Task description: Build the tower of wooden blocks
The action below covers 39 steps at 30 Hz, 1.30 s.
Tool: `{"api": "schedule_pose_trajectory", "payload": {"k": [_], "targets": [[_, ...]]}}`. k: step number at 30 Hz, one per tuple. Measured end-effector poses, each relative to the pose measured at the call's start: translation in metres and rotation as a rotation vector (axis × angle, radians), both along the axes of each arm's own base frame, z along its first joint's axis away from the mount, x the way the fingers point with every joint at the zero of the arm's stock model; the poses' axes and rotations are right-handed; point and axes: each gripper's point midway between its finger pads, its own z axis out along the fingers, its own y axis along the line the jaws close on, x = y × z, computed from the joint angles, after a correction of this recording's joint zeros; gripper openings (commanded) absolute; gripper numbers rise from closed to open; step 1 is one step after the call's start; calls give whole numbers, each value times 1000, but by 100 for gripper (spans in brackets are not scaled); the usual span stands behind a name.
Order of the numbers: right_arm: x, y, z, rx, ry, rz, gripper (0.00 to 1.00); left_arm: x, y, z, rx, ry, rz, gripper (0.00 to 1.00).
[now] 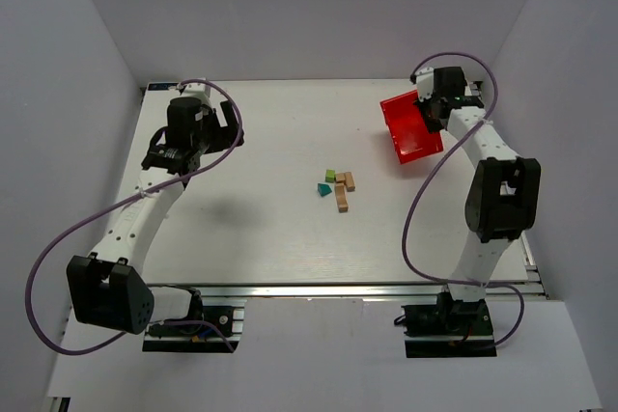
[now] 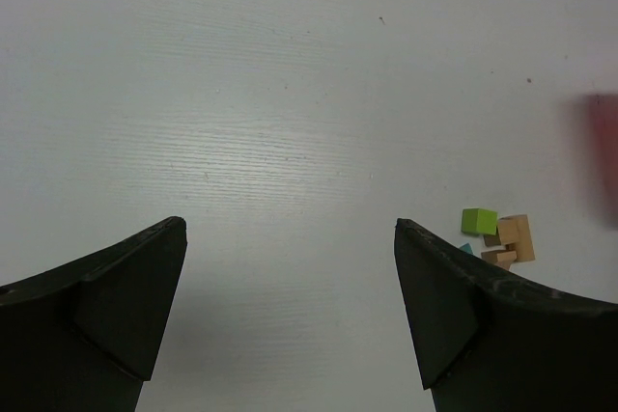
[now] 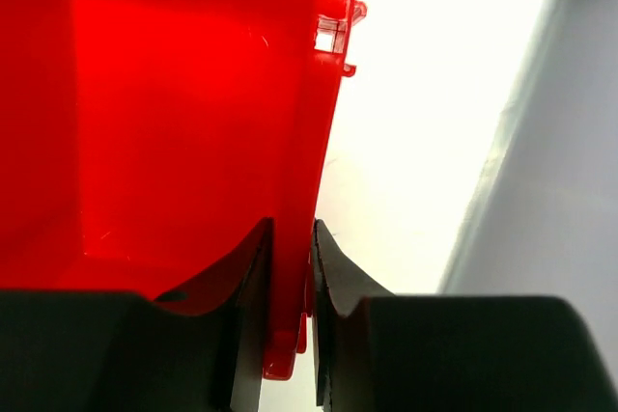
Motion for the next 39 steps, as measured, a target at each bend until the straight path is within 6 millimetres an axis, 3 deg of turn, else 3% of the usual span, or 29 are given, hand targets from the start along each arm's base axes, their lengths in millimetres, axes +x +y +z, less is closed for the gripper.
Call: {"api": "schedule_pose_trajectory", "payload": {"k": [5, 10, 13, 18, 27, 28, 29, 31, 32, 36, 39], "targets": [[-1, -27, -50, 125, 153, -24, 0, 0, 0, -2, 0, 7, 1, 98], [10, -66, -61, 195, 160, -94, 0, 1, -2, -8, -1, 25, -7, 98], [11, -81, -61, 227, 152, -112, 7, 3, -3, -13, -2, 37, -12, 98], [17, -80, -63, 258, 144, -82, 11, 5, -4, -19, 1, 53, -14, 98], [16, -74, -90, 292, 196, -67, 35, 8, -13, -22, -11, 51, -59, 98], [15, -74, -90, 293, 198, -68, 41, 8, -13, -22, -12, 51, -63, 98], [15, -74, -90, 297, 198, -71, 46, 8, -14, -23, -13, 52, -66, 98], [18, -75, -87, 302, 189, -76, 67, 8, -15, -24, -14, 55, -70, 98], [19, -75, -84, 305, 184, -80, 89, 9, -15, -24, -14, 56, -71, 98], [21, -71, -60, 319, 146, -81, 89, 9, -16, -24, -18, 66, -73, 98], [18, -61, -22, 351, 78, -77, 89, 13, -18, -17, -33, 54, -68, 98]]}}
